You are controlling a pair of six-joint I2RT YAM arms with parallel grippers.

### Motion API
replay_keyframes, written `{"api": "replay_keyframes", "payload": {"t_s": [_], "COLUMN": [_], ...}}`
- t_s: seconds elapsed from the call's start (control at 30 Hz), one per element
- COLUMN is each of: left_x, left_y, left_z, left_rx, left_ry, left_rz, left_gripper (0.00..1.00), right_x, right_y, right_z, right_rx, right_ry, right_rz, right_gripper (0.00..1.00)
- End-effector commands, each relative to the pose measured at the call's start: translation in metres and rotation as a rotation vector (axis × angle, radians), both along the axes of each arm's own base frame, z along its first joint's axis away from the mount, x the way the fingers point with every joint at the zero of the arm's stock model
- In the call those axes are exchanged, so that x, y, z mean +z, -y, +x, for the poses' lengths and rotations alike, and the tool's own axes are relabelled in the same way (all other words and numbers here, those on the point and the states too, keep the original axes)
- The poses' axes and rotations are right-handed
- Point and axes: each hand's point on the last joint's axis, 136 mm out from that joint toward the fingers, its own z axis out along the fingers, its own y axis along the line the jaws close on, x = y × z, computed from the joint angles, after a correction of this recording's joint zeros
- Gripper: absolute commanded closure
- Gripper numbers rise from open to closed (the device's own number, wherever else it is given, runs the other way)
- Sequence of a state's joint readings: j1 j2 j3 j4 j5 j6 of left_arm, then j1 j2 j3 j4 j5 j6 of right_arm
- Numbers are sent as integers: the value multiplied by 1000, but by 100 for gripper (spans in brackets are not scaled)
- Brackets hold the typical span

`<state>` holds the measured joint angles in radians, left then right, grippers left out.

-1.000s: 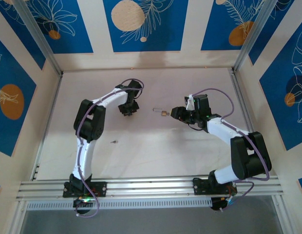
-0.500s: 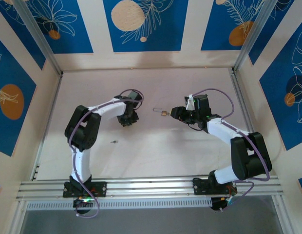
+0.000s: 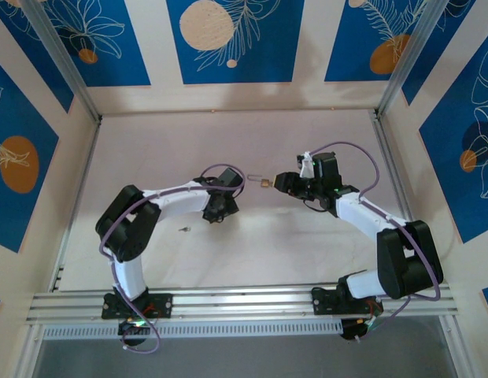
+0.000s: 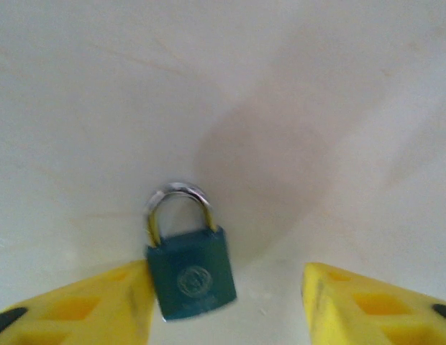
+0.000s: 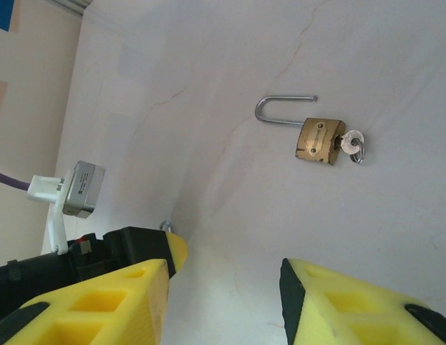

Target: Unlock with the key

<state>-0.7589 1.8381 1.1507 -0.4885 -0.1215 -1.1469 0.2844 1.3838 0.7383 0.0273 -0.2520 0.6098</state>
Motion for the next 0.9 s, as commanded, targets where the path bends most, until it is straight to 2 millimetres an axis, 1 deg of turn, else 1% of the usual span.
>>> {"api": "replay_keyframes", "payload": {"t_s": [0.0,0.07,0.13,0.17,0.27,0.33,0.4,0.43,0.5,0.6,0.67,0.7,0.77,0.83,0.87], "left_x": [14,29,43,49,67,81,91,94,92,74,61,56,50,49,50], "left_y": [22,11,-12,-27,-85,-122,-155,-167,-184,-197,-204,-208,-213,-221,-225], "left_z": [-29,-21,-10,-4,8,12,10,9,4,-6,-13,-17,-20,-22,-23], "left_rx": [-68,-69,-45,-23,68,123,176,190,212,231,255,279,312,351,370], "left_ry": [-85,-46,8,33,94,144,178,190,187,137,100,83,75,79,82], "left_rz": [-94,-86,-90,-84,-47,-8,57,80,99,107,106,102,66,42,41], "left_gripper": [35,31,28,27,27,23,22,21,20,19,19,19,19,18,18], "right_x": [0,-3,-9,-11,-22,-31,-39,-44,-52,-68,-68,-65,-54,-45,-43], "right_y": [-4,-13,-26,-33,-64,-85,-103,-113,-130,-150,-165,-176,-200,-224,-233], "right_z": [-5,-9,-15,-18,-30,-37,-40,-43,-46,-46,-47,-50,-60,-72,-75], "right_rx": [30,58,94,119,218,288,353,390,455,511,532,558,623,689,711], "right_ry": [9,6,-1,0,-12,-1,18,32,49,54,95,114,135,123,103], "right_rz": [-67,-113,-157,-175,-275,-375,-476,-531,-624,-728,-743,-719,-640,-529,-473], "right_gripper": [52,51,49,49,48,48,47,43,41,40,40,41,45,53,57]}}
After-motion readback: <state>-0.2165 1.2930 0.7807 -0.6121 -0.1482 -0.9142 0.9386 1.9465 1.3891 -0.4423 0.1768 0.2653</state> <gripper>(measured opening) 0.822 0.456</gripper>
